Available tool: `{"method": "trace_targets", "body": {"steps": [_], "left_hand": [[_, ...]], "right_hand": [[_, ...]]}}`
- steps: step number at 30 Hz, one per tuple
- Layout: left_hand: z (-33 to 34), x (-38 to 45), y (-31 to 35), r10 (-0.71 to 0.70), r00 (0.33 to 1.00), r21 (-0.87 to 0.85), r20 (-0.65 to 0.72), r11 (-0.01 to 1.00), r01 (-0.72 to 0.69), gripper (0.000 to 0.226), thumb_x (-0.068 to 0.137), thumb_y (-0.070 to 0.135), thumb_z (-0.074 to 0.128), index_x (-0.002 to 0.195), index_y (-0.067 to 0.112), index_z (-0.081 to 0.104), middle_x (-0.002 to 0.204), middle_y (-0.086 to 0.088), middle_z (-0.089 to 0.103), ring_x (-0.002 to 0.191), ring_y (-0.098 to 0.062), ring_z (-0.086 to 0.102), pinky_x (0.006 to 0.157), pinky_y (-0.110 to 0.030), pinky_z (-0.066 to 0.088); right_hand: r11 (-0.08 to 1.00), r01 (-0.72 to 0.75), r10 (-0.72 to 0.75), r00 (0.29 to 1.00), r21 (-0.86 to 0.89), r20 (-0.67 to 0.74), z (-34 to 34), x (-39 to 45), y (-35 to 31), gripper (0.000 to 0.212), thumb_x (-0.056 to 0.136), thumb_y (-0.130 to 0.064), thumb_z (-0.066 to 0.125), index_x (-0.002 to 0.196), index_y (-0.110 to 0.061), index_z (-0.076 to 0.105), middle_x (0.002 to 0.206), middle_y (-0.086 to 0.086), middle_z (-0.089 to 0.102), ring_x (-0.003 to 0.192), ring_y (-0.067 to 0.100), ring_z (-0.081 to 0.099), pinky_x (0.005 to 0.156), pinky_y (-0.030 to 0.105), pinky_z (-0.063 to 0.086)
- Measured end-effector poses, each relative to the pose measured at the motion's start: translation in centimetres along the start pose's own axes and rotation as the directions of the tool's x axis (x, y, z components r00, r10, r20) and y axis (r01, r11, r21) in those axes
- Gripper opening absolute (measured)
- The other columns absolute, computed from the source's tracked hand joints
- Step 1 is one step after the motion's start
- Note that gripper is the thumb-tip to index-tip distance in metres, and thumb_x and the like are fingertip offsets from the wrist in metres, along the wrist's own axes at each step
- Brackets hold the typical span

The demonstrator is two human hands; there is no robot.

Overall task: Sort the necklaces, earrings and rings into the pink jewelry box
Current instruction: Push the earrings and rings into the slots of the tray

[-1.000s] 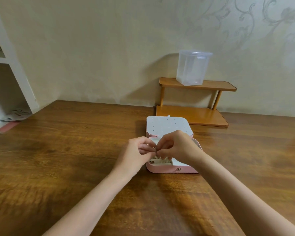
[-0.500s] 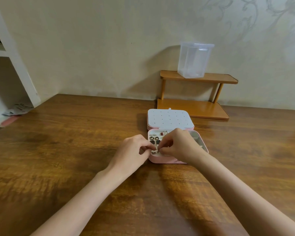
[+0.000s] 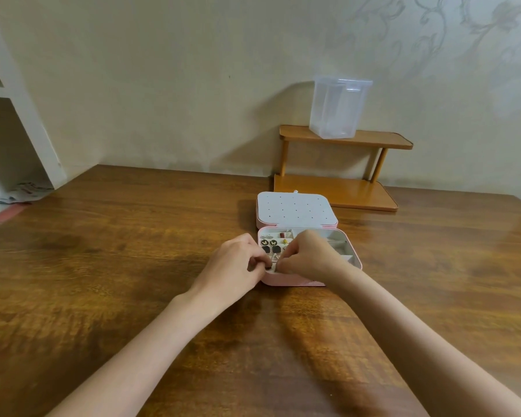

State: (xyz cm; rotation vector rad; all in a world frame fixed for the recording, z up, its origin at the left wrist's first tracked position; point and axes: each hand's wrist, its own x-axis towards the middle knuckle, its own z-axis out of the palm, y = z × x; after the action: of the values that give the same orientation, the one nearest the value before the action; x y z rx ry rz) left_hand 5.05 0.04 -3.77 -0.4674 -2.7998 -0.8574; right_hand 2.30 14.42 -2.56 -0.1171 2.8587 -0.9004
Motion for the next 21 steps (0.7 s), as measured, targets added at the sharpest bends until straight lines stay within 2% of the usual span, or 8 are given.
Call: {"method": "trace_targets", "body": {"steps": [5,9,11,14,16,18,21], "left_hand": [[0.0,0.0,0.0,0.005,1.000,0.013,0.013,1.000,-0.005,0.019,0.089,0.015,0.056,0.098,0.019,0.072,0.100,0.005,0.056,0.083,-0.006,0.049,0.070,-0.018,0.038],[-0.1,0.1,0.1,0.004,1.000,0.012,0.018,1.000,-0.004,0.019,0.090,0.015,0.056,0.100,0.019,0.072,0.102,0.004,0.057,0.085,-0.007,0.050,0.074,-0.021,0.044],[-0.1,0.1,0.1,0.001,1.000,0.012,0.020,1.000,-0.002,0.019,0.090,0.016,0.056,0.101,0.018,0.071,0.103,0.004,0.057,0.085,-0.006,0.049,0.073,-0.019,0.042],[-0.1,0.1,0.1,-0.003,1.000,0.021,0.022,1.000,0.003,0.018,0.090,0.017,0.056,0.101,0.019,0.071,0.104,0.005,0.057,0.086,-0.006,0.048,0.072,-0.017,0.040],[-0.2,0.1,0.1,-0.005,1.000,0.028,0.026,1.000,0.004,0.019,0.090,0.017,0.056,0.102,0.019,0.071,0.104,0.005,0.056,0.088,-0.006,0.048,0.072,-0.017,0.039],[-0.1,0.2,0.1,-0.008,0.999,0.032,0.032,0.999,0.007,0.018,0.091,0.019,0.056,0.102,0.021,0.071,0.105,0.006,0.056,0.089,-0.006,0.049,0.073,-0.017,0.039],[-0.1,0.2,0.1,-0.013,0.999,0.027,0.033,1.000,0.012,0.018,0.091,0.019,0.057,0.101,0.021,0.071,0.105,0.007,0.056,0.090,-0.006,0.050,0.076,-0.018,0.043]], "right_hand": [[0.996,0.001,-0.012,0.992,-0.092,-0.123,1.1,-0.4,-0.1,0.023,0.084,-0.021,0.059,0.094,-0.003,0.070,0.089,0.010,0.067,0.083,0.022,0.059,0.058,0.026,0.042],[0.988,0.024,-0.053,0.982,-0.154,-0.184,1.5,-0.7,-0.3,0.020,0.086,-0.019,0.059,0.090,-0.004,0.072,0.092,0.010,0.068,0.082,0.021,0.061,0.063,0.029,0.047],[0.980,0.055,-0.094,0.975,-0.190,-0.202,1.4,-0.7,-0.3,0.019,0.086,-0.021,0.061,0.090,-0.006,0.072,0.095,0.010,0.066,0.081,0.019,0.057,0.059,0.026,0.042],[0.972,0.113,-0.154,0.968,-0.205,-0.198,1.1,-0.8,-0.4,0.016,0.085,-0.020,0.063,0.091,-0.008,0.072,0.099,0.009,0.065,0.087,0.020,0.056,0.063,0.025,0.040],[0.968,0.149,-0.184,0.968,-0.200,-0.170,0.5,-0.9,-0.4,0.017,0.085,-0.020,0.063,0.094,-0.009,0.073,0.099,0.008,0.066,0.081,0.017,0.054,0.060,0.019,0.038],[0.972,0.171,-0.196,0.968,-0.160,-0.156,-0.4,-1.0,-0.3,0.020,0.087,-0.021,0.062,0.098,-0.008,0.072,0.092,0.006,0.065,0.065,0.009,0.048,0.049,0.012,0.031],[0.963,0.214,-0.237,0.962,-0.165,-0.137,-1.8,-1.1,-0.1,0.022,0.087,-0.025,0.063,0.100,-0.009,0.072,0.089,0.002,0.062,0.059,0.003,0.043,0.045,0.011,0.029]]}}
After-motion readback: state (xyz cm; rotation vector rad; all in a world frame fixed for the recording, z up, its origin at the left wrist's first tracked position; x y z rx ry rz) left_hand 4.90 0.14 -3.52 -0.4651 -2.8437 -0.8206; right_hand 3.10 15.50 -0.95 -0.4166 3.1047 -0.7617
